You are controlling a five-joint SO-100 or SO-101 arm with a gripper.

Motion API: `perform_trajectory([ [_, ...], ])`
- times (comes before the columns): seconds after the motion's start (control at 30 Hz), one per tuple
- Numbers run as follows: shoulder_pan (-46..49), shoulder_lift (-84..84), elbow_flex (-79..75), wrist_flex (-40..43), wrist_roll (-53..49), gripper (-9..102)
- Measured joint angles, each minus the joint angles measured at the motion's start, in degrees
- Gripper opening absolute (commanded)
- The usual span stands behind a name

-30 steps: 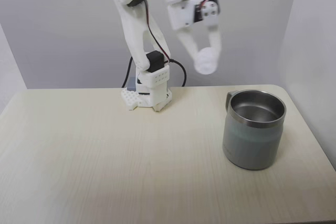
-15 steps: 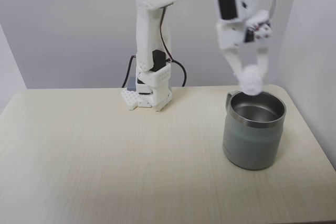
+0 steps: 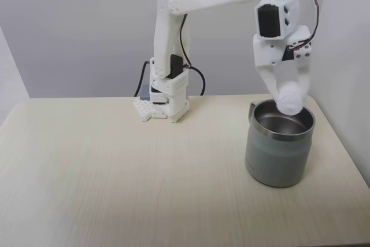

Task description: Grasp a dressing and put it in the cup.

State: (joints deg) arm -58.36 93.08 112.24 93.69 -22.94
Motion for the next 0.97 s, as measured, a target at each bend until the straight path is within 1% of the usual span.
perform_trajectory([
  [0.33,0.1,-5.3,-4.3,-1.1,1.2,26],
  [0.57,0.1,-9.6,-13.4,-6.2,2.1,27],
  [0.97,0.1,-7.6,-13.2,-6.8,2.1,26],
])
